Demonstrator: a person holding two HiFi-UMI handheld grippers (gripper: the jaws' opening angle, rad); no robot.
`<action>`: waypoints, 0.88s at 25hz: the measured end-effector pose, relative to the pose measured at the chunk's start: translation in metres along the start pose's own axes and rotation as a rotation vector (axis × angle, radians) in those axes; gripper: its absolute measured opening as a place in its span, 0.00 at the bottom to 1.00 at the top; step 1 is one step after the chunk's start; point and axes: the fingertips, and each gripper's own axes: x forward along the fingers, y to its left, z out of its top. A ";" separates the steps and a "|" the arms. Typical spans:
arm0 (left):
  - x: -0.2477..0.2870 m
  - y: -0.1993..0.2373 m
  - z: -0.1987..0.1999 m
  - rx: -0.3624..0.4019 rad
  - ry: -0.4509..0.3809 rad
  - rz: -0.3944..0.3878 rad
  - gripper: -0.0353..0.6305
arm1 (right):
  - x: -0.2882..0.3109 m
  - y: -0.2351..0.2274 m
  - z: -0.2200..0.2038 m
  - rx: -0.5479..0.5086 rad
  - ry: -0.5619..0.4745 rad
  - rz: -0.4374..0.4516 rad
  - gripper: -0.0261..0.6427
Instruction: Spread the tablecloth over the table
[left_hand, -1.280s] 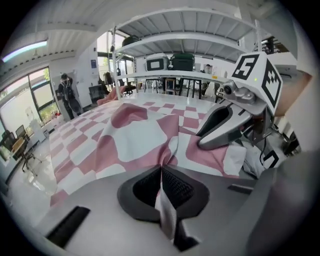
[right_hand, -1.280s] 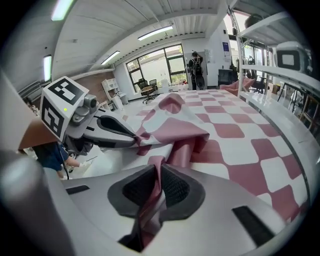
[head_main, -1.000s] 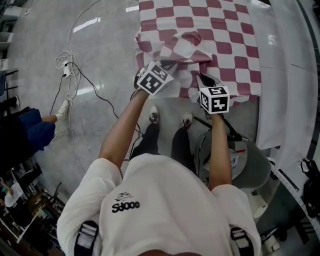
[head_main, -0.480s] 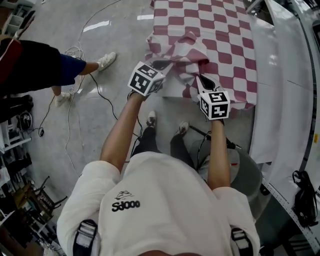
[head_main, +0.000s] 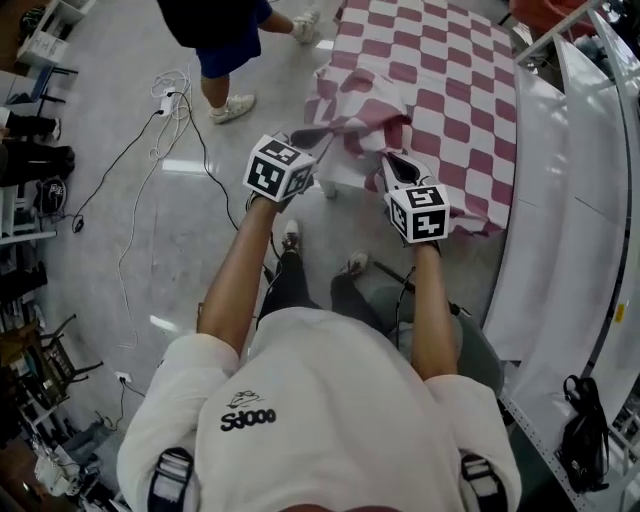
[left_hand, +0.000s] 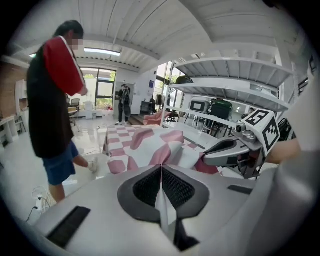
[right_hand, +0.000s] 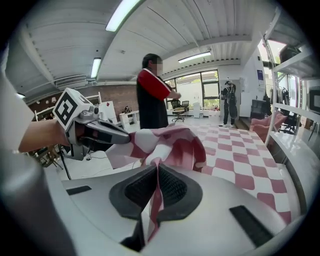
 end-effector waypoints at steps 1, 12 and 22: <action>-0.007 0.000 -0.005 -0.012 -0.002 0.016 0.10 | 0.000 0.005 0.000 -0.011 0.005 0.013 0.08; -0.074 0.007 -0.054 -0.072 -0.005 0.057 0.10 | 0.000 0.047 -0.013 -0.071 0.061 0.016 0.08; -0.120 0.011 -0.103 -0.119 -0.023 0.066 0.10 | 0.010 0.080 -0.043 -0.126 0.127 -0.011 0.08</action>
